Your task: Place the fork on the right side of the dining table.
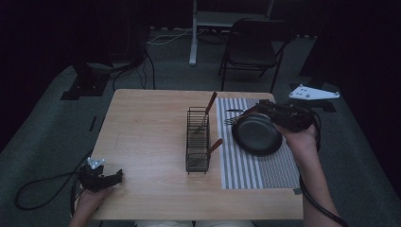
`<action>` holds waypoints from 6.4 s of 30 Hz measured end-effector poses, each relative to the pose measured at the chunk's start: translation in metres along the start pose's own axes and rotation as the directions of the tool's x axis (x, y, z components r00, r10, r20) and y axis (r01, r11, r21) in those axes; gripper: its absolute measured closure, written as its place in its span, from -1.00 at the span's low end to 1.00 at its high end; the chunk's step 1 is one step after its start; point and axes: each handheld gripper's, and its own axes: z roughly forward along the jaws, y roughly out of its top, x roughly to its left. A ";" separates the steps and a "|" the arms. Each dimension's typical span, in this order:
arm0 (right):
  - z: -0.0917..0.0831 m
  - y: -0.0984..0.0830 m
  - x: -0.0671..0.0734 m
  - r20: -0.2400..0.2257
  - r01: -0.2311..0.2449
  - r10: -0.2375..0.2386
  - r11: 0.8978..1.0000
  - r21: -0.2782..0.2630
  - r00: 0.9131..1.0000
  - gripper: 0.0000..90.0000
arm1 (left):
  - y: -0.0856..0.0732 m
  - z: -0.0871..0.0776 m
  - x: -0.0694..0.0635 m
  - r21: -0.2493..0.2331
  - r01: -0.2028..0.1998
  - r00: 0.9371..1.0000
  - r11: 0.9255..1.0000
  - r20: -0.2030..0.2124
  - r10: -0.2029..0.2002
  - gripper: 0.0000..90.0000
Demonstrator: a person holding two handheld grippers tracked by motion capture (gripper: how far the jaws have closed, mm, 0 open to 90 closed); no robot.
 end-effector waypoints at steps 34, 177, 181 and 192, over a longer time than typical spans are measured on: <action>0.012 -0.130 -0.015 -0.005 -0.146 0.149 0.976 0.160 0.989 0.69 | 0.000 0.000 0.000 -0.001 0.000 1.000 1.000 -0.001 0.000 -1.00; 0.013 -0.275 -0.041 0.357 -0.355 0.260 0.905 0.234 0.897 -0.56 | 0.000 0.000 0.000 -0.001 0.005 1.000 1.000 -0.003 -0.005 -1.00; 0.014 -0.283 -0.028 0.414 -0.366 0.248 0.900 0.235 0.876 -0.62 | 0.000 0.000 0.000 -0.001 0.005 1.000 1.000 -0.003 -0.005 -1.00; 0.023 -0.289 -0.015 0.516 -0.375 0.211 0.896 0.238 0.830 -0.74 | 0.000 0.000 0.000 -0.002 0.005 1.000 1.000 -0.003 -0.005 -1.00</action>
